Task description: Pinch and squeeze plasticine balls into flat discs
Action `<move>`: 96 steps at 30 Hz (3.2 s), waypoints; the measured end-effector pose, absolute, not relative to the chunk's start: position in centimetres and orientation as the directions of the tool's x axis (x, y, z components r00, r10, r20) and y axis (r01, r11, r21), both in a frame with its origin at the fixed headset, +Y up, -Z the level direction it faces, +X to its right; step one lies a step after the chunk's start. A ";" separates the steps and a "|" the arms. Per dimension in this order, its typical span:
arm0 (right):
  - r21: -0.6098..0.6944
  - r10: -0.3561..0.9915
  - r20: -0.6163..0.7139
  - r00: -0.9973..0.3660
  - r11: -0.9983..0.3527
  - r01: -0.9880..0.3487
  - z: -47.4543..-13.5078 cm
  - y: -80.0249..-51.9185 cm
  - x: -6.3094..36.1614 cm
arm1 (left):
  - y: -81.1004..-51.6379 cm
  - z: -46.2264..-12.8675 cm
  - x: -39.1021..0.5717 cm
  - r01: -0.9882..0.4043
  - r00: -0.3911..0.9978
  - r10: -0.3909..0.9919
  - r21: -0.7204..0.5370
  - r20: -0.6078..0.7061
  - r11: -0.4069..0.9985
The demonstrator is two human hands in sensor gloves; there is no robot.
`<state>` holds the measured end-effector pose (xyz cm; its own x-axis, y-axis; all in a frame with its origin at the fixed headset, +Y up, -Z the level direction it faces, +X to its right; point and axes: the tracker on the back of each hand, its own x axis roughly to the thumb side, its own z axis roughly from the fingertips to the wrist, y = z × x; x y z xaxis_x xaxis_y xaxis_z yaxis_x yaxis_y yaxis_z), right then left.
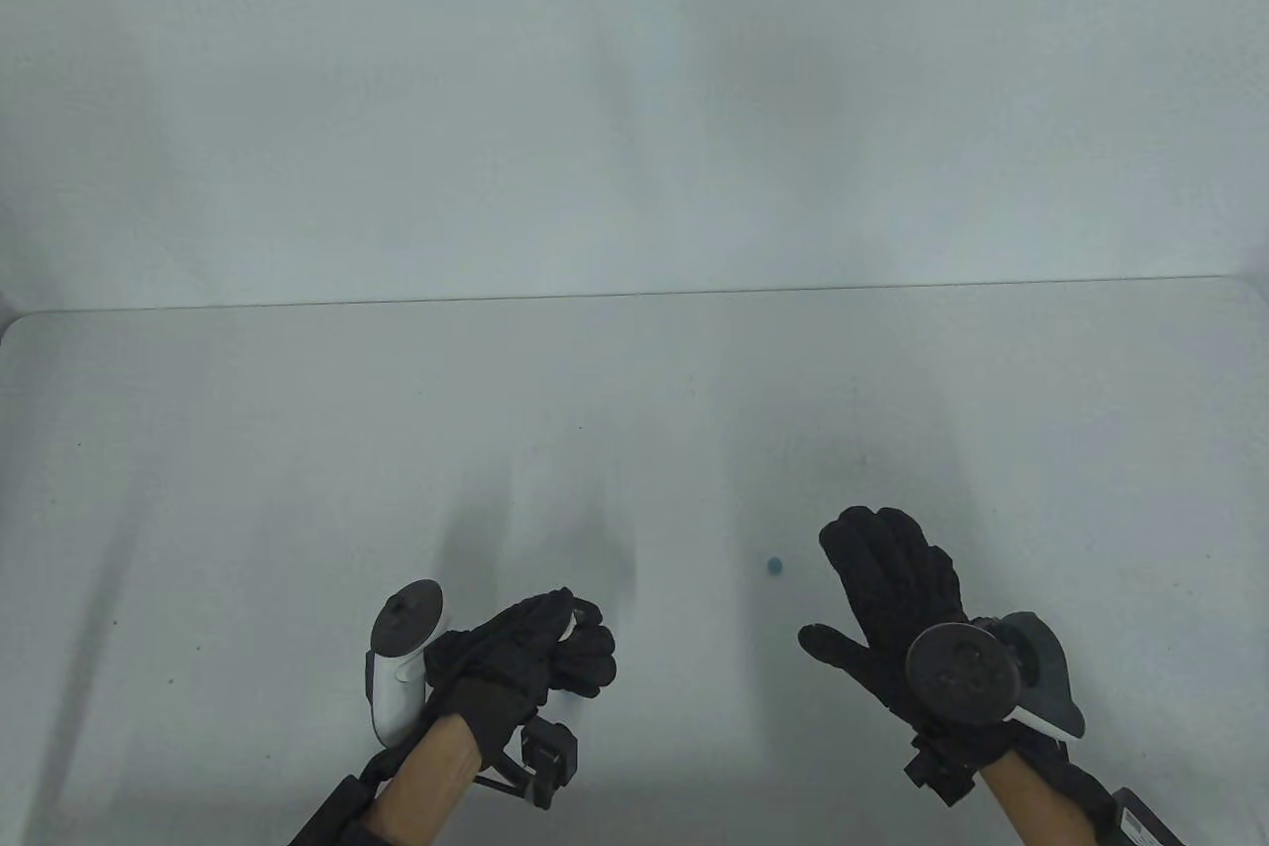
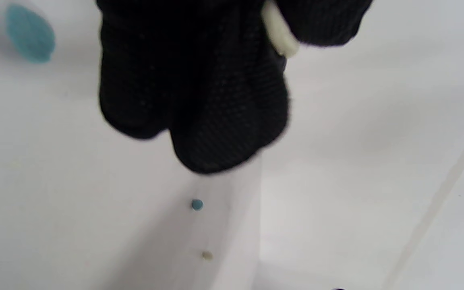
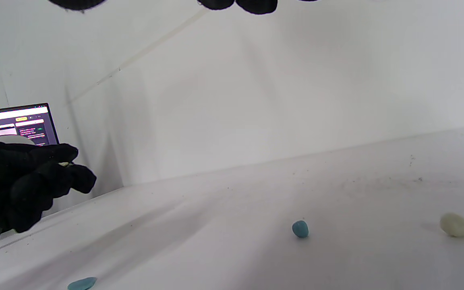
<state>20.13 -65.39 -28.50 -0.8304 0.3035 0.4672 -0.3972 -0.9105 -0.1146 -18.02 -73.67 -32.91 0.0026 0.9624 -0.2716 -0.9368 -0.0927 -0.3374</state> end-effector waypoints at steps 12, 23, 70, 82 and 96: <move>-0.108 0.304 0.464 -0.832 -0.913 -0.393 -28.5 -65.5 20.1 | -73.6 -33.2 -17.8 -0.912 -0.062 0.969 -0.381 -0.240 -0.153; -0.113 0.302 0.466 -0.831 -0.912 -0.395 -28.5 -65.4 20.1 | -73.5 -33.1 -18.1 -0.922 -0.078 0.961 -0.347 -0.263 -0.170; -0.119 0.300 0.462 -0.834 -0.911 -0.394 -28.6 -65.5 19.7 | -73.3 -32.8 -18.7 -0.951 0.054 0.966 -0.307 -0.253 -0.027; -0.124 0.300 0.460 -0.836 -0.910 -0.395 -28.5 -65.5 19.9 | -74.3 -32.8 -18.8 -0.931 -0.100 0.946 -0.306 -0.308 -0.198; -0.127 0.297 0.469 -0.832 -0.910 -0.396 -28.4 -65.3 20.2 | -73.7 -33.3 -18.2 -0.933 0.016 0.969 -0.351 -0.247 -0.074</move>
<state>20.25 -65.33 -28.43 -0.8320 0.2967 0.4688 -0.3958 -0.9095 -0.1269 -18.19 -73.72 -33.26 0.0161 0.9690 -0.2467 -0.9333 -0.0739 -0.3514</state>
